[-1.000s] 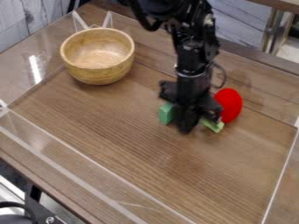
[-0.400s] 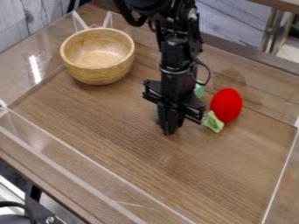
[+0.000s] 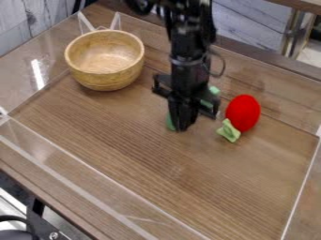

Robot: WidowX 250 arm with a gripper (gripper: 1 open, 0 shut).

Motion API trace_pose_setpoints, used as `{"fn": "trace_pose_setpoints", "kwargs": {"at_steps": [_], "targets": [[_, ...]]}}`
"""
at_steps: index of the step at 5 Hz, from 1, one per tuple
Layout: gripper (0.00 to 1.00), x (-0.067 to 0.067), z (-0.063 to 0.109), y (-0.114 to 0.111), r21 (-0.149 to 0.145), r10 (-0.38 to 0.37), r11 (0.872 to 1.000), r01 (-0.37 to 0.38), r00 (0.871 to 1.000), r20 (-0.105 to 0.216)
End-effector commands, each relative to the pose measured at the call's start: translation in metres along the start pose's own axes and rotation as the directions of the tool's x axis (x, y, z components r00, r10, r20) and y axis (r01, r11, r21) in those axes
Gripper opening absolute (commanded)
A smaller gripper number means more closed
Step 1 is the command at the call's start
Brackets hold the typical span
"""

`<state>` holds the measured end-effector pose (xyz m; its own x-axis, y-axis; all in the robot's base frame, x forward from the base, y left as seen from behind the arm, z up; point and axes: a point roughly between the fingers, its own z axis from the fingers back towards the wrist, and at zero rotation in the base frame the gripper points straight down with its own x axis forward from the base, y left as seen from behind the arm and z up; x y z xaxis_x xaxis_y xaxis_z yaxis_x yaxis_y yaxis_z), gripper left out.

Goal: Put the green stick in the brown bowl

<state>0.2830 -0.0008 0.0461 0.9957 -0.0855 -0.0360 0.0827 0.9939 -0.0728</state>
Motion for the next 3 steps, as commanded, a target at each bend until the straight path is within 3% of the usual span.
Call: {"fn": "trace_pose_setpoints", "kwargs": {"at_steps": [1, 3], "targets": [[0.0, 0.009, 0.024, 0.004, 0.021, -0.033, 0.999, 0.032, 0.998, 0.052], [0.0, 0.015, 0.002, -0.012, 0.035, -0.038, 0.999, 0.037, 0.999, 0.026]]}}
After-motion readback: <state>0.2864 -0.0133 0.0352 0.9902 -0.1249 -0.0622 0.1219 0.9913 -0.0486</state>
